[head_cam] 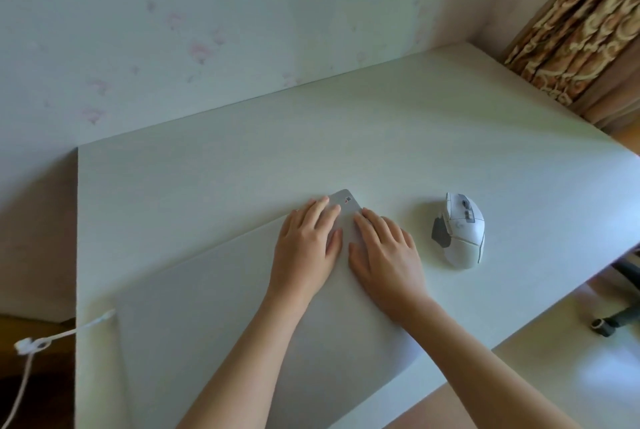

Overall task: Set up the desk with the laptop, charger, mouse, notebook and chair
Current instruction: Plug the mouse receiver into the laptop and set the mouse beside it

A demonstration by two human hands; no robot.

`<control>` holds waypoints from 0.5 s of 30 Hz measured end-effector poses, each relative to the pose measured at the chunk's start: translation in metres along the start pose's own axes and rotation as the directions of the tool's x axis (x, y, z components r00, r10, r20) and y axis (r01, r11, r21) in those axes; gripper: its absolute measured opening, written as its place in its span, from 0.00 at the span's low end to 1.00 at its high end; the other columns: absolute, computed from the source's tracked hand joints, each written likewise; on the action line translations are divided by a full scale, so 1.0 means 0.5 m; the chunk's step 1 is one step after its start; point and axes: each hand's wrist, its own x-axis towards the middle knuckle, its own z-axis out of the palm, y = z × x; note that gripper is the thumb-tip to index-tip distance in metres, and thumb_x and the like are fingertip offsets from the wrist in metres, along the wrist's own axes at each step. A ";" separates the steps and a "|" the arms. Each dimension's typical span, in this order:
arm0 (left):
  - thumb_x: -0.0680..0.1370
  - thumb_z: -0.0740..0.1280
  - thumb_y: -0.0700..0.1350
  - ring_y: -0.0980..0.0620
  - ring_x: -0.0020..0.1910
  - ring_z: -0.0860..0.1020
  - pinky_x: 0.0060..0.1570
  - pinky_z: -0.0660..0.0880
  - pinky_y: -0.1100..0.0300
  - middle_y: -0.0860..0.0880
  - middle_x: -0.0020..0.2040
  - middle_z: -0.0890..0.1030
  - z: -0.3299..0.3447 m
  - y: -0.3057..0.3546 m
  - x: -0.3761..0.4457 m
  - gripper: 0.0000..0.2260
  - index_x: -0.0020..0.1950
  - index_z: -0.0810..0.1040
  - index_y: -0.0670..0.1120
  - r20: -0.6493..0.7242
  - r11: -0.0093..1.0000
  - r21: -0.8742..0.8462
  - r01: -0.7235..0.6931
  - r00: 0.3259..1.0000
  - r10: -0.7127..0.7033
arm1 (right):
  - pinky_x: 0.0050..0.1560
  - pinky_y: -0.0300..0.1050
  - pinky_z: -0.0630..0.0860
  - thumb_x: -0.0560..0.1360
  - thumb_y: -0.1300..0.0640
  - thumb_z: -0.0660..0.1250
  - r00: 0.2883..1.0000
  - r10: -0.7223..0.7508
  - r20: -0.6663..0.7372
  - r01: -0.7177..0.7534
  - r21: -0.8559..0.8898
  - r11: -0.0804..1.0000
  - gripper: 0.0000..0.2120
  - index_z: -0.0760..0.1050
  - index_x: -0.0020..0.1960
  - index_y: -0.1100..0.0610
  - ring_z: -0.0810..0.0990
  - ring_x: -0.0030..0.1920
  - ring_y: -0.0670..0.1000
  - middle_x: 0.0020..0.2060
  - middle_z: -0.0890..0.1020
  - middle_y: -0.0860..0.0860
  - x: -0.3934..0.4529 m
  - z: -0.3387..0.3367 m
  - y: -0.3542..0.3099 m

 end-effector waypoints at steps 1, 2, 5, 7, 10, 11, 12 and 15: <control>0.77 0.60 0.49 0.46 0.63 0.75 0.60 0.74 0.51 0.48 0.65 0.77 0.000 0.000 0.000 0.17 0.62 0.78 0.48 -0.003 1.000 -0.006 -0.002 1.000 0.001 | 0.55 0.51 0.74 0.74 0.49 0.56 1.000 0.001 -0.017 -0.001 -0.005 1.000 0.22 0.72 0.64 0.58 0.76 0.60 0.57 0.63 0.77 0.55 0.001 0.000 0.001; 0.77 0.60 0.50 0.46 0.62 0.76 0.60 0.74 0.51 0.47 0.64 0.78 0.000 0.000 0.001 0.17 0.62 0.78 0.48 -0.009 1.000 -0.010 -0.007 1.000 0.007 | 0.55 0.51 0.74 0.74 0.49 0.56 0.999 0.000 -0.038 -0.001 -0.008 1.000 0.22 0.72 0.63 0.58 0.76 0.59 0.57 0.62 0.77 0.55 0.002 0.001 0.002; 0.77 0.59 0.49 0.45 0.61 0.76 0.59 0.74 0.51 0.47 0.63 0.78 0.002 -0.003 0.003 0.17 0.62 0.79 0.47 -0.027 1.000 0.012 -0.023 0.999 0.023 | 0.55 0.52 0.74 0.73 0.49 0.56 0.996 -0.026 -0.090 0.023 -0.031 0.999 0.21 0.73 0.61 0.57 0.77 0.59 0.56 0.61 0.78 0.54 0.004 0.003 0.001; 0.76 0.58 0.48 0.45 0.62 0.76 0.59 0.74 0.51 0.45 0.64 0.78 0.008 0.005 -0.005 0.17 0.61 0.79 0.45 -0.044 1.000 0.023 0.016 0.999 -0.015 | 0.57 0.53 0.71 0.73 0.47 0.57 0.993 -0.036 -0.109 0.027 -0.086 0.996 0.21 0.73 0.61 0.56 0.76 0.60 0.56 0.60 0.79 0.53 0.003 -0.002 0.012; 0.75 0.62 0.44 0.42 0.65 0.74 0.64 0.69 0.44 0.42 0.66 0.76 0.022 0.053 -0.041 0.17 0.63 0.78 0.43 -0.052 0.989 -0.009 0.145 0.988 -0.145 | 0.65 0.61 0.63 0.71 0.49 0.64 0.985 0.044 -0.165 -0.075 -0.187 0.980 0.21 0.74 0.61 0.56 0.72 0.66 0.58 0.62 0.77 0.54 0.001 -0.021 0.067; 0.75 0.63 0.43 0.42 0.66 0.73 0.65 0.67 0.43 0.41 0.67 0.75 0.029 0.073 -0.048 0.17 0.63 0.78 0.43 -0.056 0.985 -0.012 0.174 0.983 -0.174 | 0.66 0.64 0.59 0.70 0.52 0.67 0.982 0.110 -0.154 -0.139 -0.190 0.972 0.21 0.73 0.62 0.56 0.68 0.68 0.59 0.65 0.75 0.55 0.002 -0.030 0.093; 0.74 0.63 0.44 0.41 0.67 0.72 0.66 0.65 0.42 0.40 0.68 0.74 0.034 0.093 -0.051 0.18 0.63 0.77 0.43 -0.056 0.979 -0.026 0.203 0.977 -0.204 | 0.66 0.65 0.57 0.70 0.54 0.67 0.976 0.182 -0.118 -0.201 -0.179 0.963 0.22 0.72 0.63 0.56 0.64 0.71 0.60 0.67 0.72 0.55 0.003 -0.039 0.119; 0.76 0.60 0.49 0.45 0.72 0.67 0.72 0.57 0.48 0.44 0.71 0.71 0.042 0.147 -0.036 0.19 0.64 0.77 0.45 -0.002 0.917 -0.206 0.343 0.937 -0.351 | 0.61 0.64 0.65 0.72 0.57 0.64 0.962 0.273 -0.022 -0.273 -0.129 0.953 0.21 0.70 0.64 0.60 0.56 0.74 0.59 0.71 0.65 0.54 0.002 -0.051 0.182</control>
